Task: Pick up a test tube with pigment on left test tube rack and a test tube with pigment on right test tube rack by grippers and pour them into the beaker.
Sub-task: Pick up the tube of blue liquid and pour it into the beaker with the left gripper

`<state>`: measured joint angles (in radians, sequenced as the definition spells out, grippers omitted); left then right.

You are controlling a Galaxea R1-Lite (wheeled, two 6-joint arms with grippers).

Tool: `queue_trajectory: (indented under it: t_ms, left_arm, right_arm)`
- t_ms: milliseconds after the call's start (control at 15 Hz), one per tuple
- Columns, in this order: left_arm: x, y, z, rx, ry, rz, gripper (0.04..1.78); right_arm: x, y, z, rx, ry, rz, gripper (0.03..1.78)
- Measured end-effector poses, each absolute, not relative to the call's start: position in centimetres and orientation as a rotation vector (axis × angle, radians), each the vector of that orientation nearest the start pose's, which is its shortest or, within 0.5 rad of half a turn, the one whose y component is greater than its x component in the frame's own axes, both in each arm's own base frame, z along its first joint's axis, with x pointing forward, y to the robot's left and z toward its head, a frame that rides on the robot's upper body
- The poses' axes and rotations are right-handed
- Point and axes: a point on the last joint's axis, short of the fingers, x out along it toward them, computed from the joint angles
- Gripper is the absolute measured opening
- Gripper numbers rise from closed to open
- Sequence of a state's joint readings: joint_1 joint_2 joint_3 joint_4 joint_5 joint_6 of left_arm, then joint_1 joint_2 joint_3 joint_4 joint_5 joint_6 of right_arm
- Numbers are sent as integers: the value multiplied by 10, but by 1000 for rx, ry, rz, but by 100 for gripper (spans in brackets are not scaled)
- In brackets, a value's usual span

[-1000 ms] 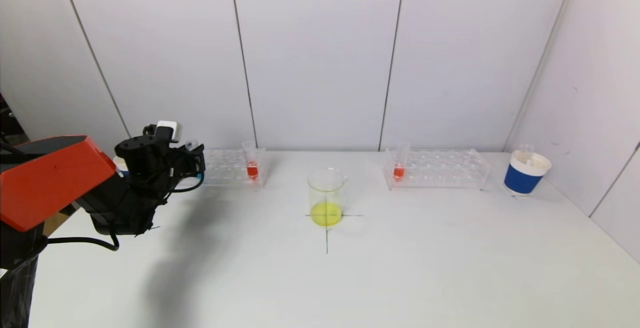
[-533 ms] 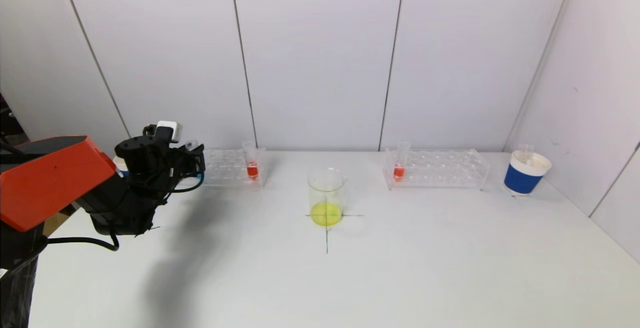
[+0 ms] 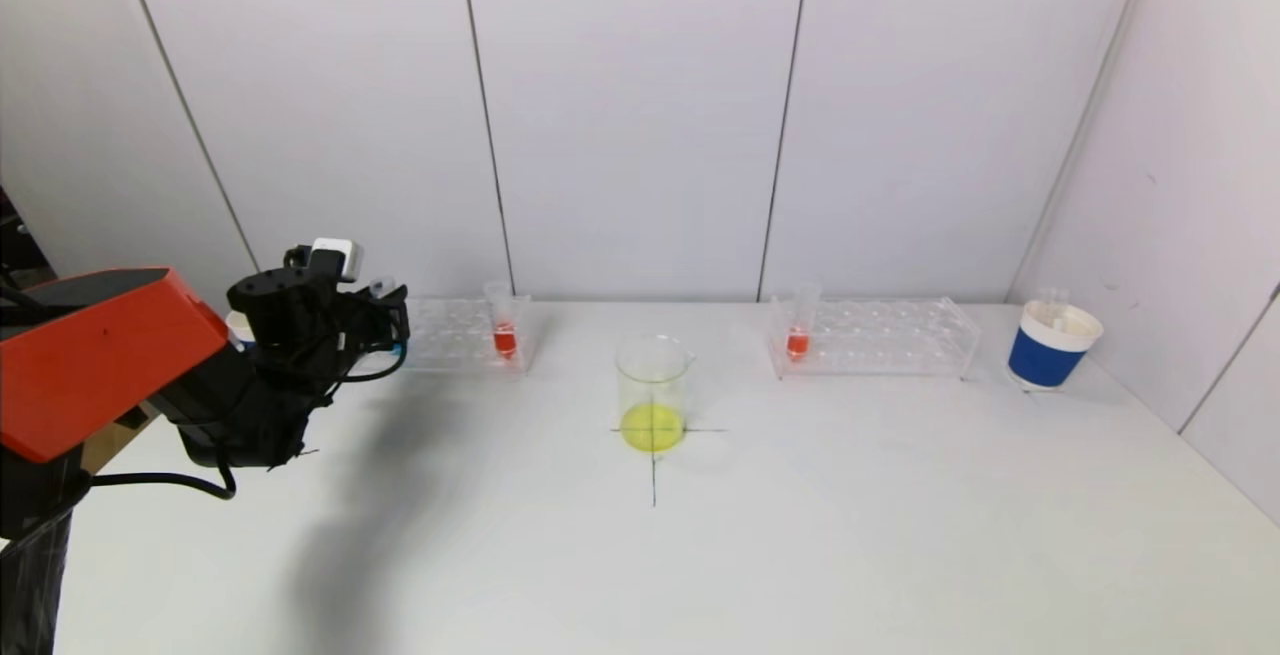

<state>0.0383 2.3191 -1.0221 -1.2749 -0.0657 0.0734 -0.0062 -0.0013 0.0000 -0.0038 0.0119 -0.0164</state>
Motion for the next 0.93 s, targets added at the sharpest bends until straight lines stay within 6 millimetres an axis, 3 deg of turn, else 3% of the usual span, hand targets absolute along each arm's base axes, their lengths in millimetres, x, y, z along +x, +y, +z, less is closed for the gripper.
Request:
queue_trajectory:
  t_ms: [933]
  left_arm:
    - [422, 14, 134, 75, -54, -34, 44]
  right_arm:
    - [-23, 0, 76, -16, -6, 6, 176]
